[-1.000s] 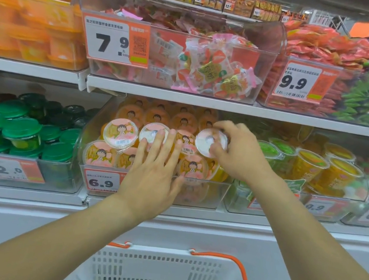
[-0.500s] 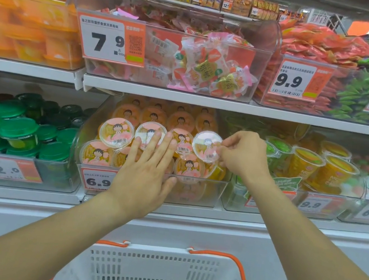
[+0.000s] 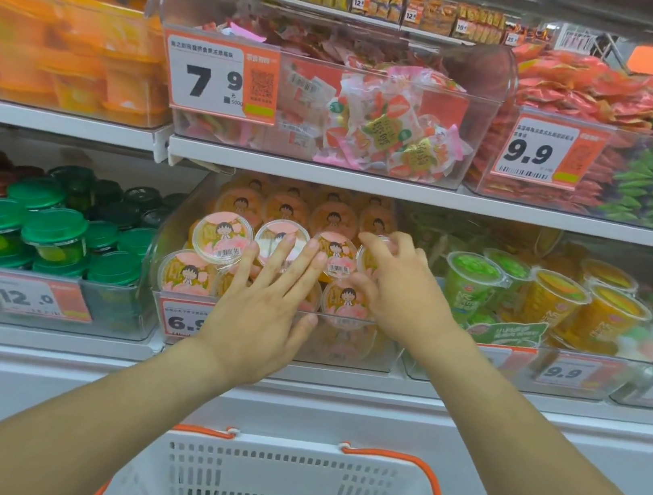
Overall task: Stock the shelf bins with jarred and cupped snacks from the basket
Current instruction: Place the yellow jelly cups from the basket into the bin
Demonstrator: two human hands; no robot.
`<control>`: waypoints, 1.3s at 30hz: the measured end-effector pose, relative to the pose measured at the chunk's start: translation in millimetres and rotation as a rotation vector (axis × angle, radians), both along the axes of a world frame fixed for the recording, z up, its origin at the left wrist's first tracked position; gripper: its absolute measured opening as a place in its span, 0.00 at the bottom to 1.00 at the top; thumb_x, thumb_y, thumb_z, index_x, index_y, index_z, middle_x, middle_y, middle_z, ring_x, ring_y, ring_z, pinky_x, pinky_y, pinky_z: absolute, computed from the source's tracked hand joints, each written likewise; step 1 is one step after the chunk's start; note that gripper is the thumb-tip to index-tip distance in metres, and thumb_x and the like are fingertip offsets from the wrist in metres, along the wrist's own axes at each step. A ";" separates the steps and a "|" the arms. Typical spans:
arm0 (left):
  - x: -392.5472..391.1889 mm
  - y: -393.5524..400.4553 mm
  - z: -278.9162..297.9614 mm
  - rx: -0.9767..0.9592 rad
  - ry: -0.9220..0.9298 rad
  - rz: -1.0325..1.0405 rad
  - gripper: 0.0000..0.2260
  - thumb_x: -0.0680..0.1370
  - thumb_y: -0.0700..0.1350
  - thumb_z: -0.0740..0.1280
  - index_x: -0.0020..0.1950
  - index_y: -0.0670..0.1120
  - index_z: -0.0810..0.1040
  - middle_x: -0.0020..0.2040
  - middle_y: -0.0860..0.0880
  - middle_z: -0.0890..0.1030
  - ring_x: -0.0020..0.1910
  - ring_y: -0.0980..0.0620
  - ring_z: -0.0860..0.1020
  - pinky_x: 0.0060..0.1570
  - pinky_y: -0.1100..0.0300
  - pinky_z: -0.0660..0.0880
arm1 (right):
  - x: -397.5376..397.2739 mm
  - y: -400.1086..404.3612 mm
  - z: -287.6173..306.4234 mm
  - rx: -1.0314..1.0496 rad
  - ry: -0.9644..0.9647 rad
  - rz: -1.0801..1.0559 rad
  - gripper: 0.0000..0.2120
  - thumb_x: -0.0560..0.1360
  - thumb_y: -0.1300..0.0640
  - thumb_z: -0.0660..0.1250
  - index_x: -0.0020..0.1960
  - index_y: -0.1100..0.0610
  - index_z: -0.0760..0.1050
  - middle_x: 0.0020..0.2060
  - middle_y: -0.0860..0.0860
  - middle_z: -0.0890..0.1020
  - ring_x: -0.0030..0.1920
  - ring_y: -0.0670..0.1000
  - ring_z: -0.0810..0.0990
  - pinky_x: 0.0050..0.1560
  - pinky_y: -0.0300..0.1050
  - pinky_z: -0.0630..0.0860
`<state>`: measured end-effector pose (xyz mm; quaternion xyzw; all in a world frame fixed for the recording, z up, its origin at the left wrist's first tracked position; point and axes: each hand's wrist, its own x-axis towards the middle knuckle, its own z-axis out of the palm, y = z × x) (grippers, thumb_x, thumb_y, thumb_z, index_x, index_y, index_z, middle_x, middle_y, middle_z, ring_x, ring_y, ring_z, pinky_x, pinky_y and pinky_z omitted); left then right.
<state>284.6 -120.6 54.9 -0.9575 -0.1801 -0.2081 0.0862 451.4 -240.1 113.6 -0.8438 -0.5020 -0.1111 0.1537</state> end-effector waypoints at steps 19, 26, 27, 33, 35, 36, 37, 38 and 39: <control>-11.9 9.3 -1.5 0.016 -0.070 0.197 0.31 0.80 0.62 0.51 0.81 0.54 0.54 0.82 0.44 0.53 0.80 0.37 0.48 0.73 0.30 0.45 | -5.0 34.2 9.4 -0.118 -0.056 0.088 0.27 0.81 0.46 0.55 0.79 0.48 0.56 0.74 0.48 0.65 0.76 0.58 0.54 0.73 0.69 0.41; -17.9 15.3 -4.8 0.019 -0.089 0.183 0.28 0.82 0.63 0.46 0.81 0.57 0.51 0.82 0.42 0.49 0.80 0.36 0.46 0.73 0.31 0.45 | -5.6 39.0 16.2 -0.019 -0.059 0.108 0.28 0.76 0.44 0.65 0.75 0.48 0.64 0.63 0.52 0.69 0.68 0.56 0.60 0.73 0.62 0.46; -17.3 16.0 -6.1 0.019 -0.093 0.180 0.28 0.82 0.62 0.46 0.82 0.57 0.51 0.82 0.42 0.49 0.80 0.36 0.46 0.74 0.31 0.44 | -5.7 39.6 14.5 -0.001 -0.073 0.108 0.29 0.76 0.44 0.65 0.75 0.48 0.64 0.63 0.52 0.68 0.68 0.56 0.61 0.73 0.61 0.47; -16.5 23.1 -8.9 0.046 -0.083 0.169 0.27 0.83 0.61 0.46 0.82 0.57 0.50 0.82 0.43 0.49 0.80 0.37 0.47 0.74 0.32 0.47 | -9.0 39.0 7.5 0.051 -0.111 0.096 0.29 0.78 0.45 0.64 0.76 0.49 0.62 0.61 0.51 0.66 0.64 0.54 0.64 0.70 0.58 0.53; -18.0 27.1 -7.3 0.053 -0.072 0.155 0.27 0.83 0.61 0.46 0.81 0.57 0.50 0.82 0.44 0.49 0.80 0.39 0.47 0.74 0.32 0.48 | -11.8 38.2 4.7 0.018 -0.138 0.079 0.28 0.80 0.46 0.62 0.77 0.50 0.59 0.64 0.52 0.66 0.65 0.55 0.64 0.70 0.59 0.54; -19.0 29.3 -6.4 0.053 -0.065 0.147 0.26 0.83 0.61 0.45 0.81 0.58 0.50 0.82 0.45 0.48 0.80 0.39 0.47 0.74 0.32 0.47 | -13.2 37.6 3.7 -0.001 -0.141 0.075 0.28 0.80 0.46 0.60 0.78 0.50 0.57 0.66 0.52 0.66 0.66 0.55 0.64 0.70 0.59 0.54; -19.6 31.2 -5.5 0.051 -0.056 0.140 0.26 0.83 0.61 0.45 0.81 0.58 0.49 0.82 0.46 0.47 0.81 0.40 0.46 0.74 0.33 0.47 | -14.3 37.0 2.3 -0.019 -0.139 0.075 0.29 0.81 0.46 0.58 0.79 0.50 0.55 0.67 0.52 0.65 0.67 0.56 0.64 0.70 0.60 0.54; -20.4 32.3 -5.1 0.048 -0.049 0.136 0.26 0.83 0.62 0.44 0.81 0.59 0.47 0.82 0.46 0.46 0.81 0.40 0.44 0.75 0.33 0.46 | -15.5 35.8 0.7 -0.030 -0.137 0.080 0.29 0.81 0.46 0.57 0.79 0.51 0.53 0.69 0.52 0.65 0.69 0.56 0.64 0.70 0.60 0.54; -20.5 33.1 -5.0 0.040 -0.041 0.133 0.26 0.83 0.62 0.43 0.81 0.59 0.46 0.82 0.47 0.45 0.80 0.40 0.43 0.75 0.33 0.45 | -16.5 34.7 -1.3 -0.032 -0.138 0.090 0.29 0.82 0.46 0.55 0.80 0.51 0.52 0.71 0.52 0.64 0.70 0.56 0.63 0.70 0.61 0.54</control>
